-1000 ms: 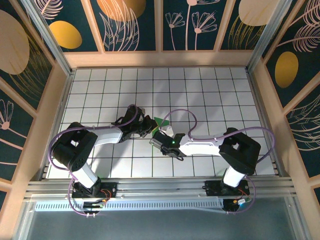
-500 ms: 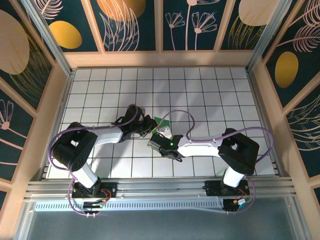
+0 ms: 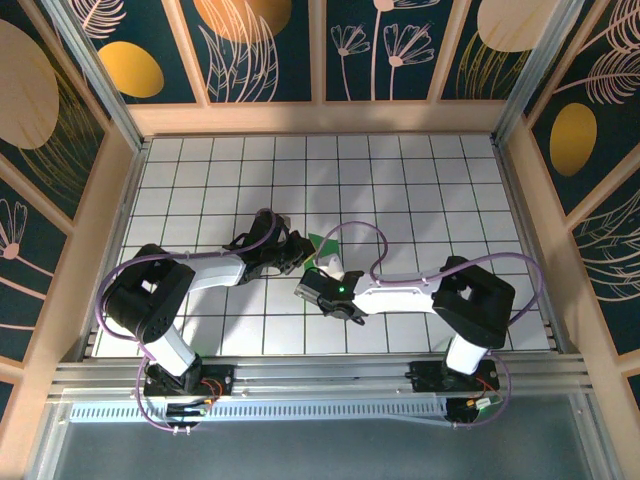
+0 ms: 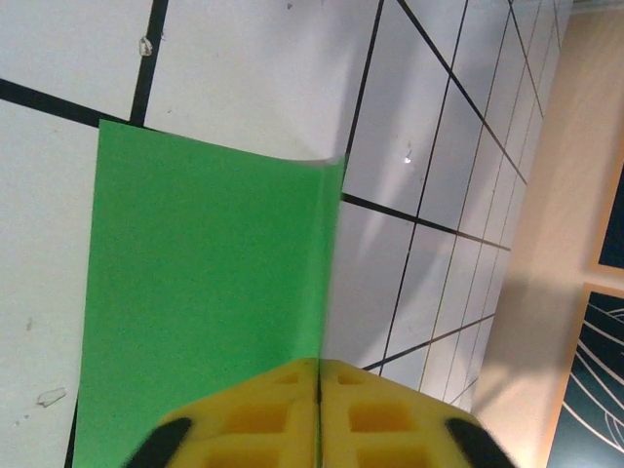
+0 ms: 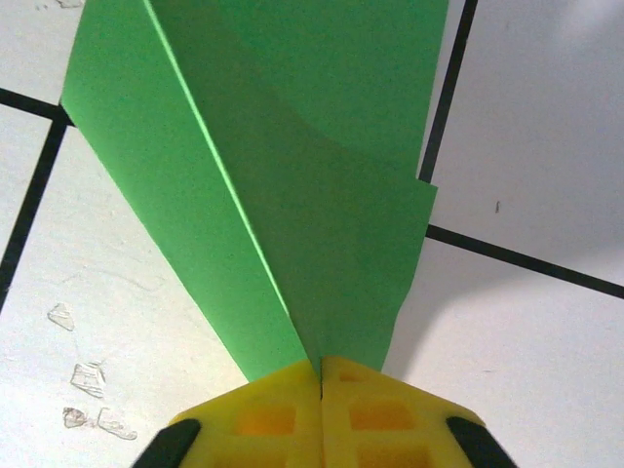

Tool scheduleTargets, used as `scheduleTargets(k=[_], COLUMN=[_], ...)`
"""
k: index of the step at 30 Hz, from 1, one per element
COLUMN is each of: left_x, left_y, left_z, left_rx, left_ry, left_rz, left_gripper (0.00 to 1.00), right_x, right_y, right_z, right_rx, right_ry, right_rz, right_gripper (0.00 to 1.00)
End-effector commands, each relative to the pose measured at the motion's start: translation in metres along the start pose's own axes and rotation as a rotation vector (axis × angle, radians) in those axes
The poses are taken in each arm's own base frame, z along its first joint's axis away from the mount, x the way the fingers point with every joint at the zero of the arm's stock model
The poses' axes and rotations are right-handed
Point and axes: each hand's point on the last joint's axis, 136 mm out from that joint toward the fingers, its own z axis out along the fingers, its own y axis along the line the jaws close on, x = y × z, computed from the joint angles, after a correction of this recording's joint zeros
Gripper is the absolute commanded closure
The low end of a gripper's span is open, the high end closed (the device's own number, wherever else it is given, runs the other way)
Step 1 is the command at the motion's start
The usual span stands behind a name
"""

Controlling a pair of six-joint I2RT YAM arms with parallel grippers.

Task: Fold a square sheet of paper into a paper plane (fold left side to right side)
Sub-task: Fourth fold the wing at the center of the table.

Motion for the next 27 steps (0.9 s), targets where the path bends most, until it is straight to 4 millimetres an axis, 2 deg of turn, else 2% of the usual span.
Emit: scheduleTargets(k=[1,5,9,13,18,23,27], left_x=[-0.003,-0.01,-0.025,-0.038,-0.035,-0.016,-0.004], left_y=[-0.001,-0.005,-0.008,-0.002,0.011,0.032,0.046], left_z=[-0.003,-0.013,-0.032,-0.058,-0.076,-0.076,-0.073], left_rx=[-0.04,-0.051,-0.048,-0.069,-0.107,-0.127,-0.14], left_ry=[-0.012,-0.03,-0.067,-0.11,-0.111,-0.05,0.0], left_rz=[0.007,0.044,0.066,0.084,0.121,0.132,0.134], left_gripper=[0.79,0.58,0.51,0.45,0.43,0.46,0.49], right_x=[0.0,0.003,0.002,0.0,0.003,0.003,0.001], right_y=[-0.001,-0.001,0.0,0.008,0.022,0.026,0.021], right_z=[0.001,0.002,0.0,-0.003,-0.007,-0.012,-0.015], right_rx=[0.032,0.03,0.021,-0.036,-0.193,-0.359,-0.453], right_ry=[-0.002,0.004,0.006,0.019,0.075,0.114,0.132], right_rz=[-0.017,-0.026,-0.041,-0.067,-0.063,-0.01,0.043], right_gripper=[0.98,1.0,1.0,1.0,1.0,1.0,1.0])
